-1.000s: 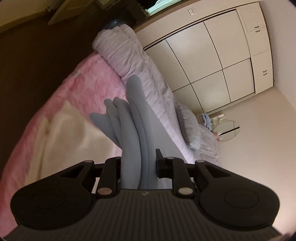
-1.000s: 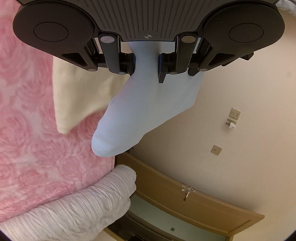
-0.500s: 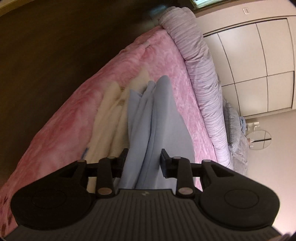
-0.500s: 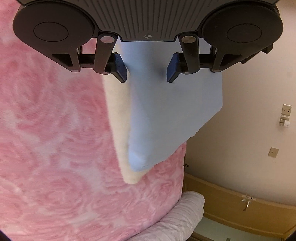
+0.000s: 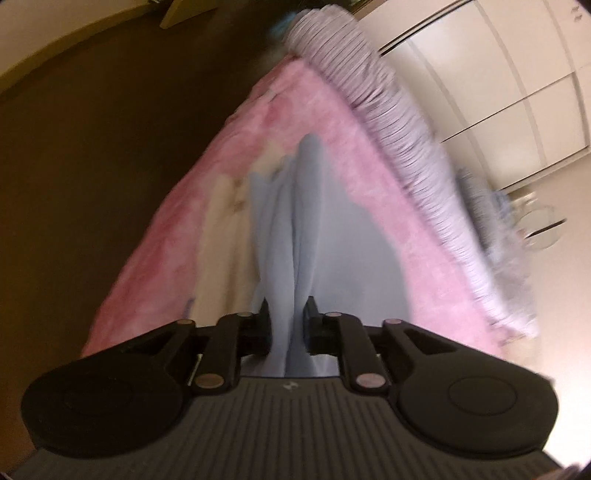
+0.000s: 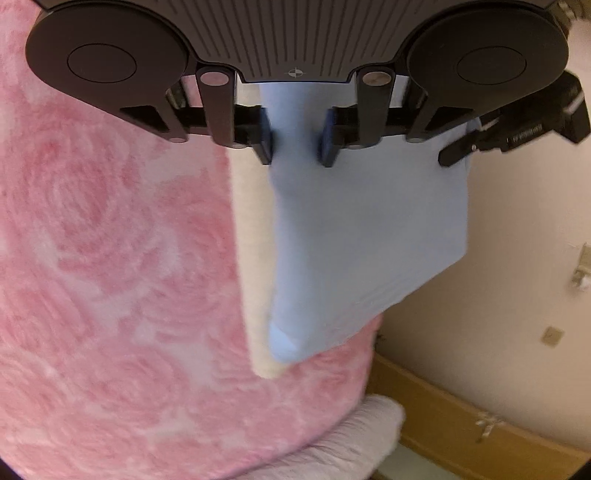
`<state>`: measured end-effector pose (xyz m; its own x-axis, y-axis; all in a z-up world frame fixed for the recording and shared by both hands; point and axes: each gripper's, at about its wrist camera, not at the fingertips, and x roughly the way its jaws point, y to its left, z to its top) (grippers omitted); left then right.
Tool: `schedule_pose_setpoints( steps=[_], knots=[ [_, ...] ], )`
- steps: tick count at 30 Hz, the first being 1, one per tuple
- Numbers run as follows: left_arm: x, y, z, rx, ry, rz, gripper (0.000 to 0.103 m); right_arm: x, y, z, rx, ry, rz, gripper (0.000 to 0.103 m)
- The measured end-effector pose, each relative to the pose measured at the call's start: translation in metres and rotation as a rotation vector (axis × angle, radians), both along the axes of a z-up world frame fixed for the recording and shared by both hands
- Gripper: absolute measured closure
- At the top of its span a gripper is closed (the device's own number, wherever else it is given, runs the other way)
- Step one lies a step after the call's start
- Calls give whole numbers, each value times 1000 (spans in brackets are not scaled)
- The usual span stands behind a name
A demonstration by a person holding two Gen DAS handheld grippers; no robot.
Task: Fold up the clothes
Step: 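Carry the held shirt over the cream towel with both grippers, then lower the shirt onto the cream towel and open both grippers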
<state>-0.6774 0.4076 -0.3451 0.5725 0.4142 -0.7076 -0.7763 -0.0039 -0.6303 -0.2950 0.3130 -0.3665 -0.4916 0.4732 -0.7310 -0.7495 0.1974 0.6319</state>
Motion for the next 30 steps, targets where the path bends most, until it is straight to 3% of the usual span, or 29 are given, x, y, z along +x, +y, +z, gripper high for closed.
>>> schedule_pose_setpoints(
  steps=[3,6,8,10,13,14,18,21,26,30],
  knots=[
    [-5,-2,17,4,40,44,83,-3,6,20,5,-88,14,65],
    [-9,-12,51,63,153,81,86,-9,7,46,47,-212,36,65],
    [-7,-24,77,123,193,67,92,-18,5,61,84,-284,74,66],
    [2,-34,93,162,182,11,95,-32,2,73,118,-333,131,66],
    [29,-41,86,161,227,-127,95,-62,-5,67,118,-370,224,66],
    [38,-42,77,155,279,-157,95,-72,-6,59,98,-378,242,66],
    [45,-34,32,94,385,-171,100,-105,-5,26,54,-439,318,65],
    [37,-24,28,69,362,-146,100,-124,0,25,53,-518,346,64],
    [31,-10,68,130,344,-146,101,-109,11,56,128,-439,248,64],
    [40,24,74,191,331,-164,100,-104,47,62,130,-395,138,64]
  ],
)
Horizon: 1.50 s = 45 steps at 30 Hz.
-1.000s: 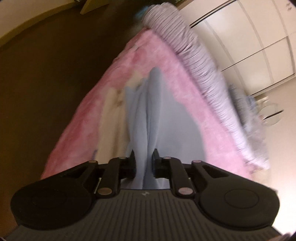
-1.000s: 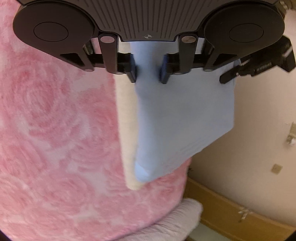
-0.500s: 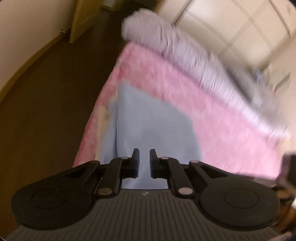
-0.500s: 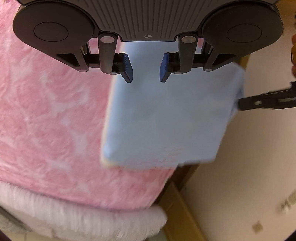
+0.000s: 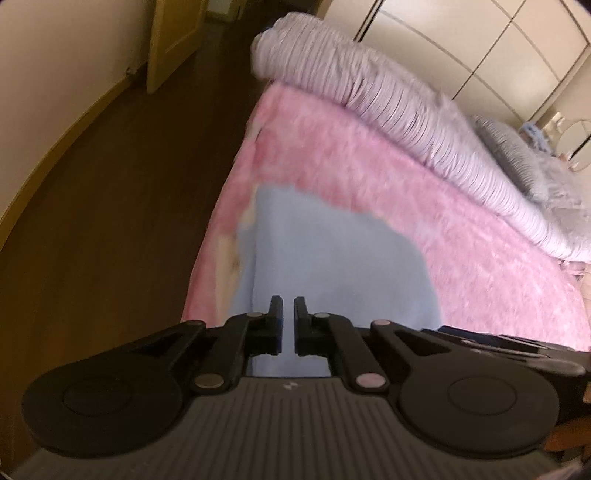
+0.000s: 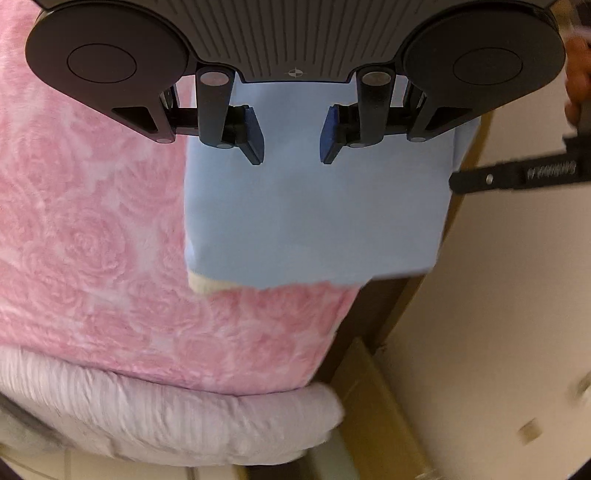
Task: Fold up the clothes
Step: 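Lower the shirt onto the cream towel and open both grippers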
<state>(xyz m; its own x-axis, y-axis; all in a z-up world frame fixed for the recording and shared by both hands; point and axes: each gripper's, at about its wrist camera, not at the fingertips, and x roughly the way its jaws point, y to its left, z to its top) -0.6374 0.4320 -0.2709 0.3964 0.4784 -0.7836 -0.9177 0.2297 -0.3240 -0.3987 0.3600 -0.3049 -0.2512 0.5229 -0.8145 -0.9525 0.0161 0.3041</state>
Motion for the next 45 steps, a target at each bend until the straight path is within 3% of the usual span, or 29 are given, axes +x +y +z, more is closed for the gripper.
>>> schedule_pose_setpoints(
  steps=[2,4,7,9,11,13,16,20,24,29,32,35,38,42,45],
  knots=[
    [6,16,-6,13,9,-35,100,-1,18,-10,-26,9,-50,64],
    [12,34,-28,-24,29,-49,101,-2,34,-28,-94,-3,-77,64],
    [11,53,-61,-85,16,-23,100,-13,39,-32,-100,-34,-13,64],
    [7,58,-63,-100,-14,-12,100,-12,38,-26,-94,14,21,64],
    [5,61,-58,-105,-18,-6,101,-7,34,-17,-71,42,-20,64],
    [3,64,-44,-68,-55,9,101,0,33,-11,-15,6,-66,64],
    [12,80,-43,-49,-35,-22,101,12,43,-11,19,-44,-144,64],
    [24,94,-69,-81,24,-75,100,18,66,-41,-95,-70,-166,64],
    [14,97,-74,-98,-32,-39,100,20,69,-41,-108,-68,-148,64],
    [7,62,-32,-23,-6,-30,101,28,29,-12,-59,35,-73,64],
    [2,21,-7,1,7,-50,101,23,-6,1,-33,20,17,64],
    [1,-20,2,-33,9,-64,100,18,-37,6,-41,-8,84,64],
    [1,-53,-7,-71,49,-54,100,13,-52,-1,-67,-20,121,64],
    [-3,-66,-44,-126,84,-16,100,-1,-56,-34,-154,-53,191,64],
    [-3,-69,-35,-118,81,20,101,-12,-57,-27,-135,-94,210,64]
  ],
)
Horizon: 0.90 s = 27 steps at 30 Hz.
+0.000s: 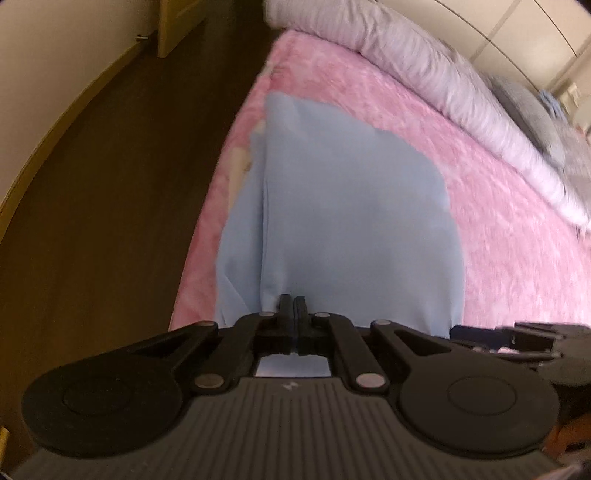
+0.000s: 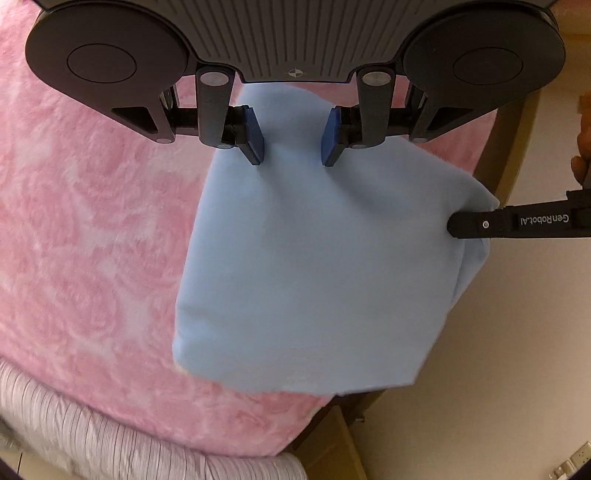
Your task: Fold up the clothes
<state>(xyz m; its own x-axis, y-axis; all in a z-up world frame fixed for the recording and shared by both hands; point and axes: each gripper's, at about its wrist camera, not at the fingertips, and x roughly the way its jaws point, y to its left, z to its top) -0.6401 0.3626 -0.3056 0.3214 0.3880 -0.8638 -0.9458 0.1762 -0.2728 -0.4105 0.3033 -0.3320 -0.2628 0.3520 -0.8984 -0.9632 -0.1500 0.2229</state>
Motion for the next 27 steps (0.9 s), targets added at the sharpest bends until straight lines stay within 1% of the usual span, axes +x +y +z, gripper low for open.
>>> schedule_pose_setpoints(
  steps=[2,4,5,7,9,12,15,19,22,25,27],
  knots=[
    [2,-6,13,6,17,7,100,0,-6,12,15,17,-1,64],
    [2,-15,28,-5,17,28,93,4,-14,24,28,42,-4,64],
    [3,-21,36,-7,27,40,85,7,-19,30,22,53,-8,64],
    [8,-31,53,2,73,61,83,13,-29,39,5,82,-30,64],
    [14,-39,70,11,118,69,80,18,-38,49,2,89,-52,64],
    [23,-54,94,33,157,71,75,25,-51,66,11,76,-83,64],
    [30,-73,117,54,193,82,72,33,-63,87,35,80,-117,64],
    [42,-93,141,83,230,95,72,44,-79,117,80,66,-135,64],
    [51,-113,162,120,243,103,71,49,-91,140,124,43,-139,64],
    [61,-132,179,169,257,112,67,52,-105,161,176,11,-138,64],
    [68,-145,190,210,274,126,61,53,-112,172,206,-12,-129,64]
  ],
)
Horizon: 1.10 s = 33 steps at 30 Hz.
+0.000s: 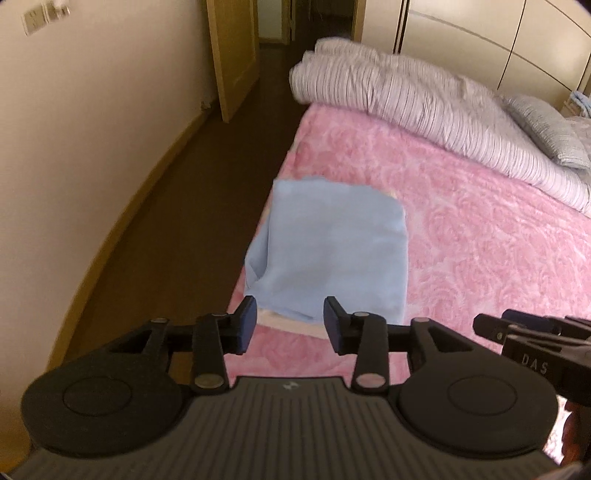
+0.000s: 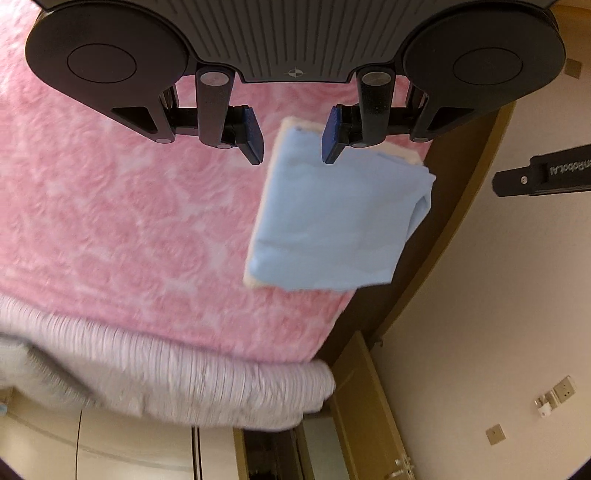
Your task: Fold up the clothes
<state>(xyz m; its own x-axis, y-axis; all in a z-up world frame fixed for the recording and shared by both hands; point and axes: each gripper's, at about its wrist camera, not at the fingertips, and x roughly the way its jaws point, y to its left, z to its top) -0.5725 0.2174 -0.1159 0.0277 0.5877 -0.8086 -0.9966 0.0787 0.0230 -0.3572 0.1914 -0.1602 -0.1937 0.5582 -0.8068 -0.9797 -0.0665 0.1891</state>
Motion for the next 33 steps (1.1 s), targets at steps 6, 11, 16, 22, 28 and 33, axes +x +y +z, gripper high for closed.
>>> schedule_pose_setpoints(
  steps=[6,11,16,22,28,33],
  knots=[
    [17,-38,26,91,-14,30,59,-6,-17,22,86,-159,46,64],
    [33,-58,35,80,-51,73,61,17,-30,33,109,-62,106,64],
    [56,-72,35,40,-22,104,62,43,-39,40,104,-21,137,64],
    [86,-93,33,17,-3,163,61,74,-49,37,43,9,192,64],
    [117,-113,27,-10,-3,217,61,108,-59,32,-3,28,234,64],
    [143,-130,28,-15,2,266,61,131,-64,35,-7,35,284,64]
  ],
)
